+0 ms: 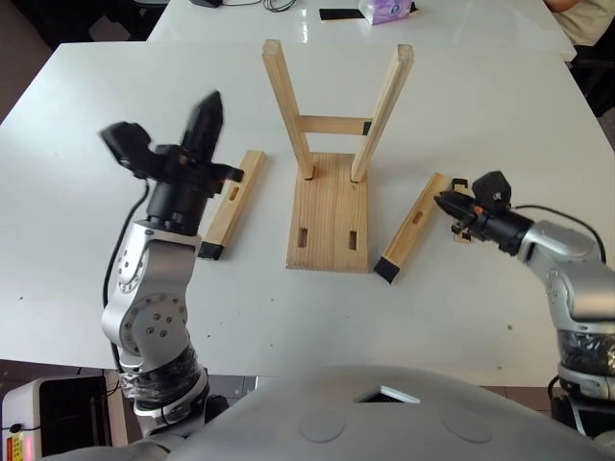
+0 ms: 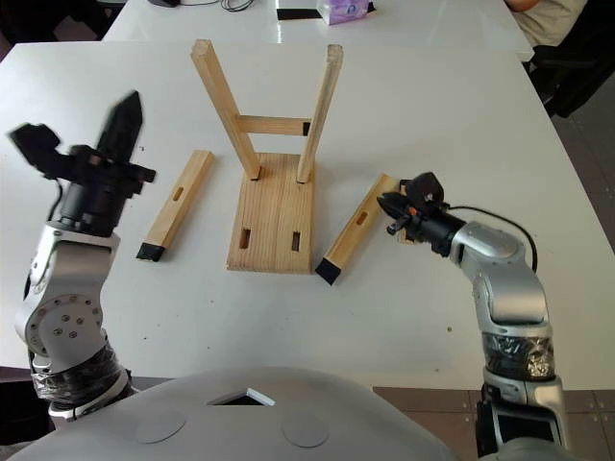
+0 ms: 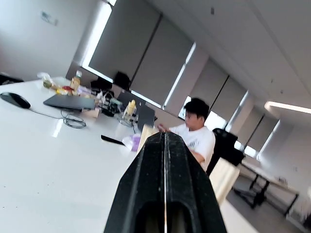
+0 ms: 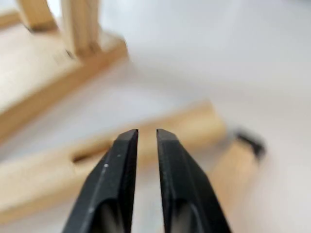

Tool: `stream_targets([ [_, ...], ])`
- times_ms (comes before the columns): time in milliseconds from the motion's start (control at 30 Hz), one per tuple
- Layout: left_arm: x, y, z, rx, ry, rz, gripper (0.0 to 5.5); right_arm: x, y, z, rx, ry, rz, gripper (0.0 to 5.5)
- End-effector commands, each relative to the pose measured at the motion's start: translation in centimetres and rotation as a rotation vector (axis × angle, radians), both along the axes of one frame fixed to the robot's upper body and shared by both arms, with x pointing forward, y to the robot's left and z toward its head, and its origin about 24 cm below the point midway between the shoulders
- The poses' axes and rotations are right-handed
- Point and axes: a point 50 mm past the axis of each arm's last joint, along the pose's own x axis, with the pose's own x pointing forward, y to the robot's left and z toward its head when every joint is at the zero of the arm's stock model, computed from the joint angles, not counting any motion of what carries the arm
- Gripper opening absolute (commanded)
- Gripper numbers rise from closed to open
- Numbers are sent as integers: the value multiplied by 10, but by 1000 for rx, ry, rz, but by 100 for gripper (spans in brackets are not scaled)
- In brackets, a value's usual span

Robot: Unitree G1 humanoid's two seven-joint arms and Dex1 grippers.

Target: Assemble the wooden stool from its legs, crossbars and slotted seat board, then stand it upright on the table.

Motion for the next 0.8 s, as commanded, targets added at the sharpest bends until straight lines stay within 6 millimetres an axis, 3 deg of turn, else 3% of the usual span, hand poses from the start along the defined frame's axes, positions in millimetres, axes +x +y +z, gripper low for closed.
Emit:
stream_targets([
  [33, 2, 0, -11, -50, 59, 97, 0, -7, 0, 1, 8, -43, -122, 148],
  [133, -7, 0, -16, -89, 70, 143, 0, -10, 10, 11, 62, -91, -114, 198],
  [333, -7, 4, -24, -81, 93, 185, 0, -20, 1, -1, -3, -26, -189, 280],
  [800, -4, 6, -31, -62, 124, 198, 0, -36, 12, -27, -36, 136, -255, 280],
])
